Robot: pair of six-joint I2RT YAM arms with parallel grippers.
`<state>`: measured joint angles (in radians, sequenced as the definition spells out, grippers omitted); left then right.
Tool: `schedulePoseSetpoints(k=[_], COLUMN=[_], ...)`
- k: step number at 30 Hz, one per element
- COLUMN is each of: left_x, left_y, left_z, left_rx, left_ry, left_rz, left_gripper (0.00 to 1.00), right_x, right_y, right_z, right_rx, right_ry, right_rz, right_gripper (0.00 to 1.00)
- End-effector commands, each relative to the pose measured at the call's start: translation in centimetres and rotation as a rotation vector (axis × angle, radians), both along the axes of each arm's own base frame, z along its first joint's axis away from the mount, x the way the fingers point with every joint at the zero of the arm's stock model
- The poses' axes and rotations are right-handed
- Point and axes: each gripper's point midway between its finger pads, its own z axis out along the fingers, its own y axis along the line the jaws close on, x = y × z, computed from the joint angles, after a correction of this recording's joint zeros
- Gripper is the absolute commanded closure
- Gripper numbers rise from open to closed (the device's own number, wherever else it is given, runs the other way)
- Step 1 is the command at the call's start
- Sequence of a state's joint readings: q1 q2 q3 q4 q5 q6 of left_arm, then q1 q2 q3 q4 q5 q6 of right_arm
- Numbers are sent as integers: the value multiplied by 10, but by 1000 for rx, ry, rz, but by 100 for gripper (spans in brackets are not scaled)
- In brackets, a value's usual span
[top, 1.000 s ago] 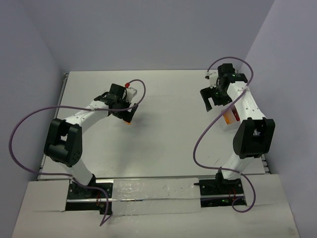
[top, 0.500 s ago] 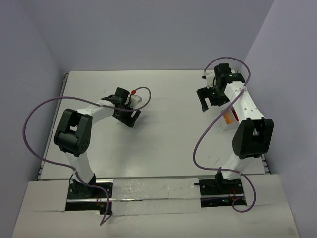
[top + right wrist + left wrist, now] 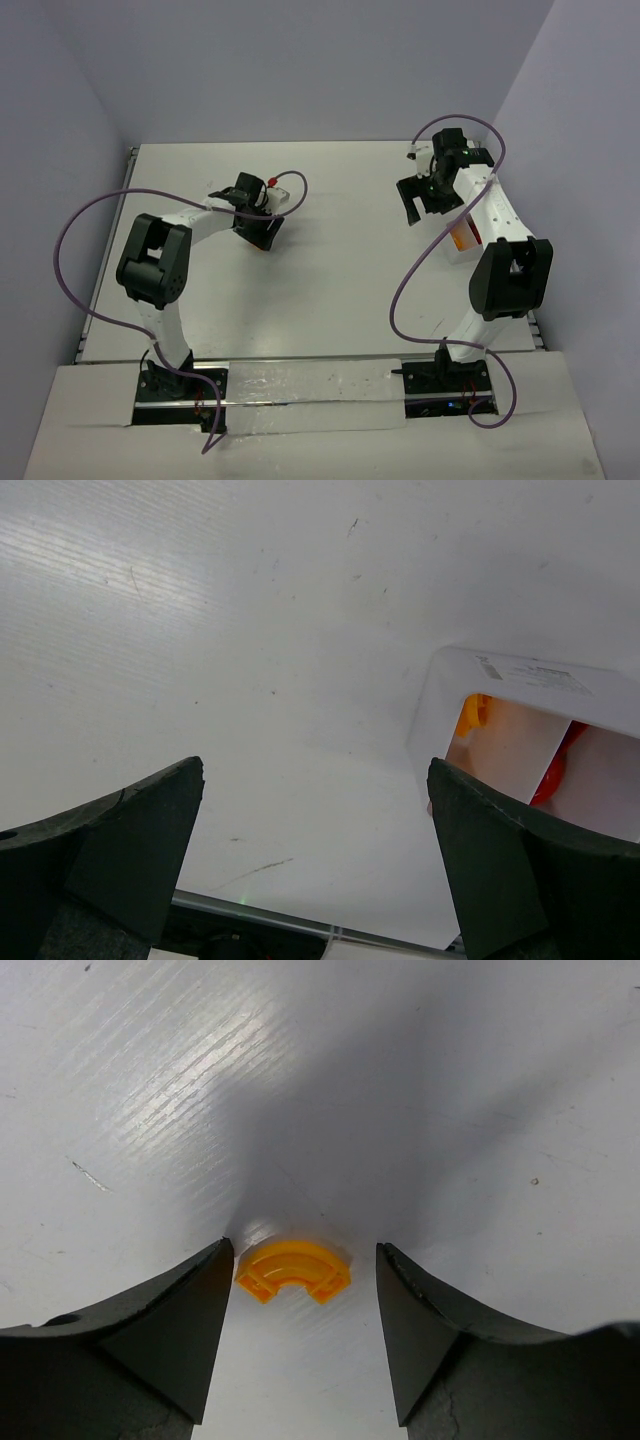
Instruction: Sort the legos into containers by color
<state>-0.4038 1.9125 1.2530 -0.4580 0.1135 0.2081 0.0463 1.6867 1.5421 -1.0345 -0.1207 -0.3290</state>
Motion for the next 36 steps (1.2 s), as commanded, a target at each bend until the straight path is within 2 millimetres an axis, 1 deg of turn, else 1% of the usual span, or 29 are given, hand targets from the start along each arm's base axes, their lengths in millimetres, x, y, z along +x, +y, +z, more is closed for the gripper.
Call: schedulePoseSetpoints(k=[1,4,6,8,9,14,17,22,28,32,36], left_x=[7,2,-1,-2,-4,-8,-11,-12,-9,-4,1], left_y=[-7,-2,1,3,6,10,11,11,7,2,-1], left_z=[5,4,4,6,5,2,2,0,-1,-1,4], left_rx=[-29,-11,-1,5,13,28,28,25,13,-1,-14], left_ry=[-13,-6,-8,-12,-9,1,8,11,8,5,-5], left_rz=[-15,-9,-6,-2,2,1,0,-1,-6,-22,-28], left_gripper=[33,29,21,17,16,20,25,28,32,37,41], right_x=[-2,-2,-2,-2,-2,-2,-3,-2,-3,-3,-3], right_y=[3,4,4,5,4,6,5,6,8,10,15], right_z=[9,8,7,7,7,8,7,7,6,6,7], right_rx=[6,8,9,12,12,14,14,16,18,22,41], right_ry=[-26,-23,-23,-24,-24,-24,-24,-23,-20,-20,-24], right_rz=[1,3,3,3,1,5,1,1,3,7,11], right_gripper=[0,0,0,0,0,0,0,0,0,0,0])
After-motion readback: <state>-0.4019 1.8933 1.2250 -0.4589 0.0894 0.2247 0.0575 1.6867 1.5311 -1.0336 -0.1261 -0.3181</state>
